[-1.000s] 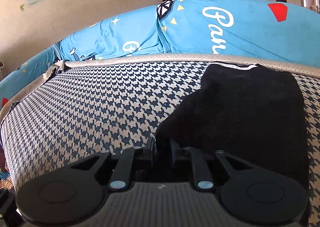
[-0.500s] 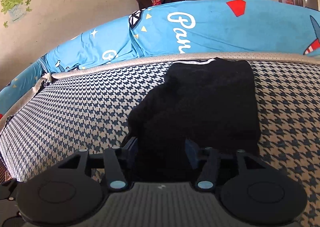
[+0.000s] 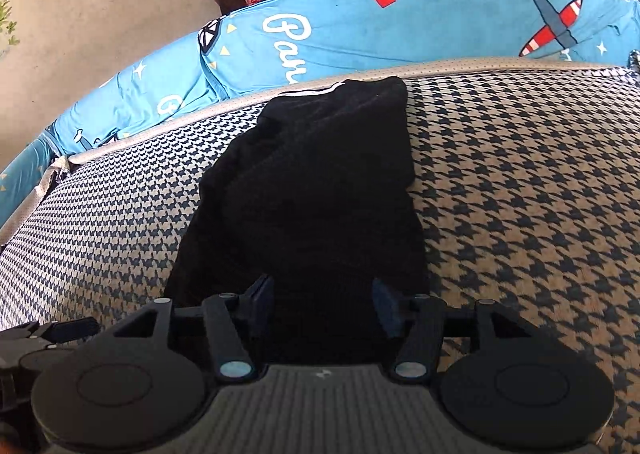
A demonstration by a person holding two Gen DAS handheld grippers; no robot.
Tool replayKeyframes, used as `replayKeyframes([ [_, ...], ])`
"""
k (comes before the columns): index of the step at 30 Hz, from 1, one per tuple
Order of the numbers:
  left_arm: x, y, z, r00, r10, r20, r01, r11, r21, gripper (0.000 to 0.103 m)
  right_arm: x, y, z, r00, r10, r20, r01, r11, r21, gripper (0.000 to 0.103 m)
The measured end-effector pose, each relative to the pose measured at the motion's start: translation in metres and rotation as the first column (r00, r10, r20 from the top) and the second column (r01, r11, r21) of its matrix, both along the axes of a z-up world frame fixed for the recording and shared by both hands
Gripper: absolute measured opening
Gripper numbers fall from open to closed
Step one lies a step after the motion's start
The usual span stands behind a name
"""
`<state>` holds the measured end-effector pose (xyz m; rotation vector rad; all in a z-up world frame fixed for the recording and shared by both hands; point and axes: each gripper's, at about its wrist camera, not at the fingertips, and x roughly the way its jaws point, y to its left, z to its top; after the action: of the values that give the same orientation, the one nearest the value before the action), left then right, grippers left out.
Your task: Fold clothes
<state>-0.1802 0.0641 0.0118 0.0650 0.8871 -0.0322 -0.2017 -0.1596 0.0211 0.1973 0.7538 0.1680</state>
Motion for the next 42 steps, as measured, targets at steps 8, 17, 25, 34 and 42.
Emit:
replayKeyframes([
  [8, 0.0, 0.001, 0.0, 1.0, -0.003, 0.001, 0.003, 1.0, -0.004, 0.103, -0.038, -0.024, 0.001, 0.997, -0.067, -0.025, 0.068, 0.997, 0.035, 0.064],
  [17, -0.001, 0.002, 0.0, 1.0, -0.004, 0.003, 0.004, 1.0, -0.002, 0.103, -0.072, -0.036, -0.005, 0.991, -0.097, -0.094, 0.101, 0.994, 0.032, 0.065],
  [25, -0.002, 0.0, 0.0, 1.0, -0.002, 0.01, 0.002, 1.0, 0.0, 0.103, -0.094, -0.034, -0.014, 0.981, -0.121, -0.149, 0.127, 0.991, 0.033, 0.065],
  [34, -0.002, 0.0, 0.0, 1.0, -0.001, 0.018, 0.001, 1.0, 0.004, 0.103, -0.098, -0.026, -0.022, 0.978, -0.095, -0.185, 0.101, 0.995, 0.025, 0.067],
  [42, -0.002, 0.001, -0.001, 1.0, -0.002, 0.018, 0.002, 1.0, 0.0, 0.103, -0.098, -0.012, -0.026, 0.985, -0.073, -0.155, 0.066, 0.997, -0.051, 0.064],
])
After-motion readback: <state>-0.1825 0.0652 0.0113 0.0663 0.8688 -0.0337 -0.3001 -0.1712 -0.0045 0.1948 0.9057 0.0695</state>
